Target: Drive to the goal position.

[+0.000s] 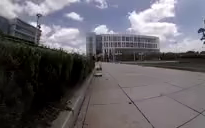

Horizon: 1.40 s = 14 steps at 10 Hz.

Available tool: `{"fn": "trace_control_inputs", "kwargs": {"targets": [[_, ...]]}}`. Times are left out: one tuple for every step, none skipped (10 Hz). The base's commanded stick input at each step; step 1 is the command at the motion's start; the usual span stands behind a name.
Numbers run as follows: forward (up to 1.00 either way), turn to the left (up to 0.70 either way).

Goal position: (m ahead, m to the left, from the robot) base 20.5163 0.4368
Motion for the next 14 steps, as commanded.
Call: {"fn": "trace_control_inputs", "kwargs": {"targets": [[0.04,0.0],[0.04,0.0],[0.04,0.0],[0.04,0.0],[0.04,0.0],[0.04,0.0],[0.04,0.0],[0.04,0.0],[0.04,0.0],[0.04,0.0],[0.04,0.0],[0.04,0.0],[0.04,0.0],[0.04,0.0]]}}
